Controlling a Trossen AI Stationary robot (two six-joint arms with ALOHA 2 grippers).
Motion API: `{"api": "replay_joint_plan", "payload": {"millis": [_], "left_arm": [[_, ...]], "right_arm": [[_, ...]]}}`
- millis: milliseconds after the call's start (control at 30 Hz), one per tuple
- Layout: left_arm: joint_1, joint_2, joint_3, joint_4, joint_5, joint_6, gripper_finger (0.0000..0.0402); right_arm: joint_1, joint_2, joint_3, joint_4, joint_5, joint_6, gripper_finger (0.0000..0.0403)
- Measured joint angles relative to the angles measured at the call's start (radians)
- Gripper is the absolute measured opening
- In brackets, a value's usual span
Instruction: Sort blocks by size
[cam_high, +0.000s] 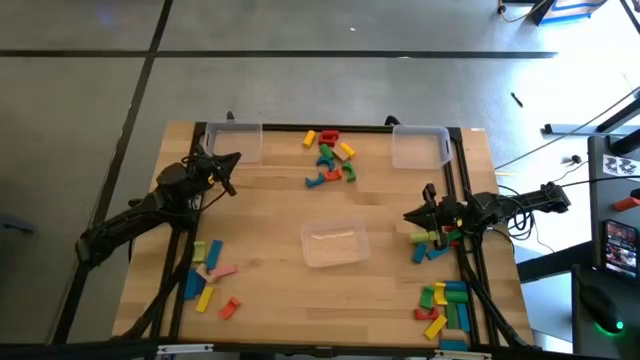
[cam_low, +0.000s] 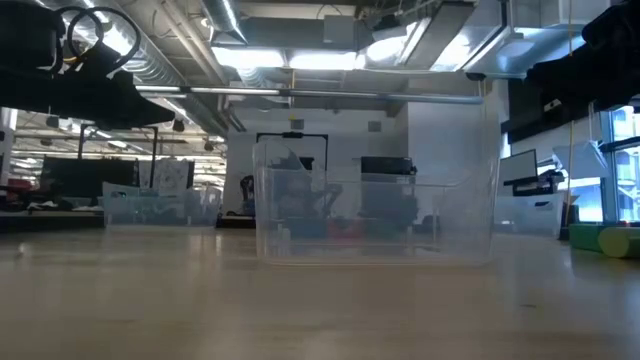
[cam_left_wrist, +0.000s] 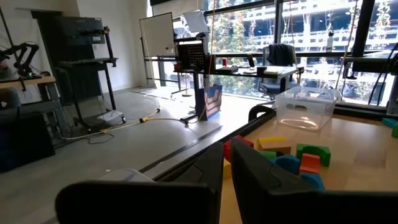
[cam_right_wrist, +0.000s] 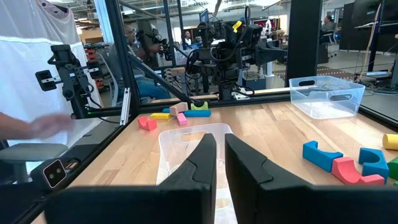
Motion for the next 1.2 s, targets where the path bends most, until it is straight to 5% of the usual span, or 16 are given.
{"api": "replay_joint_plan", "payload": {"millis": [467, 767, 967, 1200], "left_arm": [[0.000, 0.000, 0.000, 0.018, 0.000, 0.056, 0.0024], [0.000, 0.000, 0.000, 0.041, 0.000, -0.228, 0.0024], [-0.004, 0.000, 0.000, 0.135, 0.020, -0.236, 0.0024], [-0.029, 0.011, 0.000, 0.311, 0.186, -0.182, 0.0024]], "right_arm": [[0.000, 0.000, 0.000, 0.003, 0.011, -0.003, 0.0033], [0.000, 0.000, 0.000, 0.060, 0.229, -0.005, 0.0033], [0.000, 0.000, 0.002, 0.074, 0.436, -0.081, 0.0033], [0.000, 0.034, 0.088, 0.042, 0.464, -0.112, 0.0033]]}}
